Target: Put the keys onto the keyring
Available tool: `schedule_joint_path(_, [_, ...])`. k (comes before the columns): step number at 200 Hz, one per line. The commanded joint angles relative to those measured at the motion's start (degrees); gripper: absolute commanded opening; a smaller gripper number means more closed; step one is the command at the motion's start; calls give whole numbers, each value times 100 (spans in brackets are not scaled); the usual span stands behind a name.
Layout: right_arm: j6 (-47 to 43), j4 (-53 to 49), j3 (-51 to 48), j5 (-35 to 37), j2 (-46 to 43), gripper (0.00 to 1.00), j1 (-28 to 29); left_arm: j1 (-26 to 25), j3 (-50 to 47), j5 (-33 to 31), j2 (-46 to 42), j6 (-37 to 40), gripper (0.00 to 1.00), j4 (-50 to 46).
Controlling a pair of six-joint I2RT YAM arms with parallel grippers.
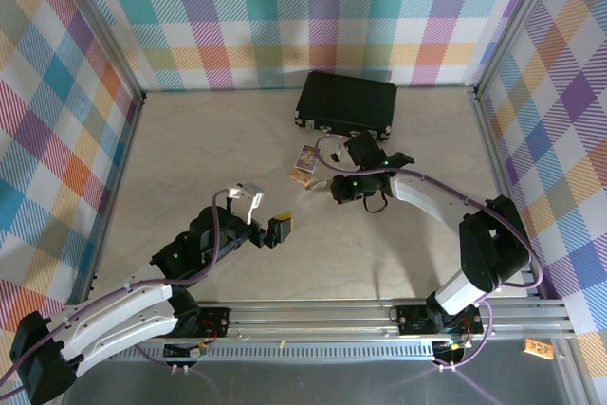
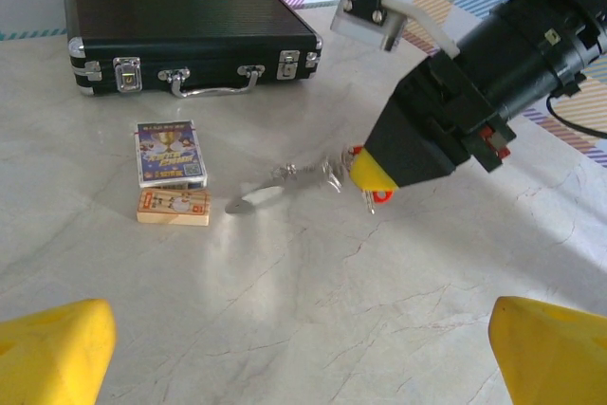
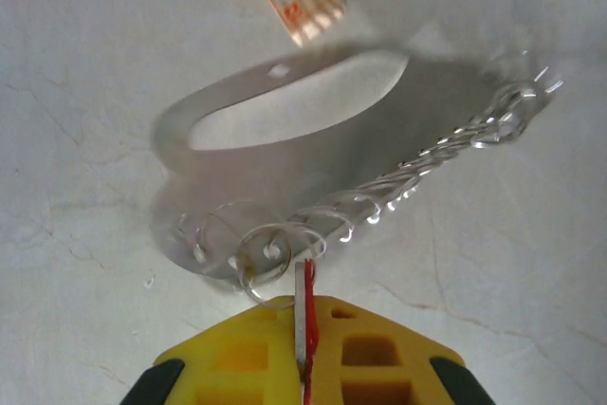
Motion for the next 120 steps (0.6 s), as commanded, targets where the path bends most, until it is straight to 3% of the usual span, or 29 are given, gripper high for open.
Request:
schedule_joint_path(1, [242,194,-181,-268,-194,0,-16,-13,-56,48,-49,-90,100,239])
schedule_joint_path(120, [651,398,-1004,-715,-211,0,77,-14,-30,83,25,-111,100,274])
